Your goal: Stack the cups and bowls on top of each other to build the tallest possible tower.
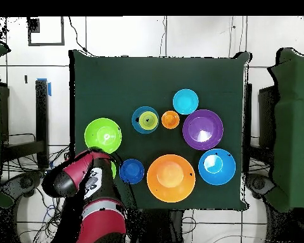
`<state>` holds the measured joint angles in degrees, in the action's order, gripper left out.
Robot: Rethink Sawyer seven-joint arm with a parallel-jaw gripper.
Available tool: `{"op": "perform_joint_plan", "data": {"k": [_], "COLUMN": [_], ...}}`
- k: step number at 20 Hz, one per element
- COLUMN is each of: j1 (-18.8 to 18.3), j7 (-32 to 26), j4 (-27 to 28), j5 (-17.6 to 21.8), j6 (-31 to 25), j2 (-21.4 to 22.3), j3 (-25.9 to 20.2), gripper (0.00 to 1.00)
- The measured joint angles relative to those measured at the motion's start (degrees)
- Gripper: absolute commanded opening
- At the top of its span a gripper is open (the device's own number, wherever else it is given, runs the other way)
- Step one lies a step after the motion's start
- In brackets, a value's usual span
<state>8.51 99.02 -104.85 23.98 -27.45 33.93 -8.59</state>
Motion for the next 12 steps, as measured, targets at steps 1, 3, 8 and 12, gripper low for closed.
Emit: {"op": "perform_joint_plan", "data": {"k": [1,3,8,12], "j1": [0.0,0.0,0.1,0.2], "j7": [0.0,0.0,0.0,0.0], "j4": [0.0,0.0,0.0,0.2], "j5": [0.0,0.0,0.0,0.0], "j6": [0.0,0.0,0.0,0.0], "j2": [0.0,0.0,-0.2,-1.5], "j3": [0.0,0.0,0.0,0.1], "gripper": [1.0,1.0,1.0,1.0]}}
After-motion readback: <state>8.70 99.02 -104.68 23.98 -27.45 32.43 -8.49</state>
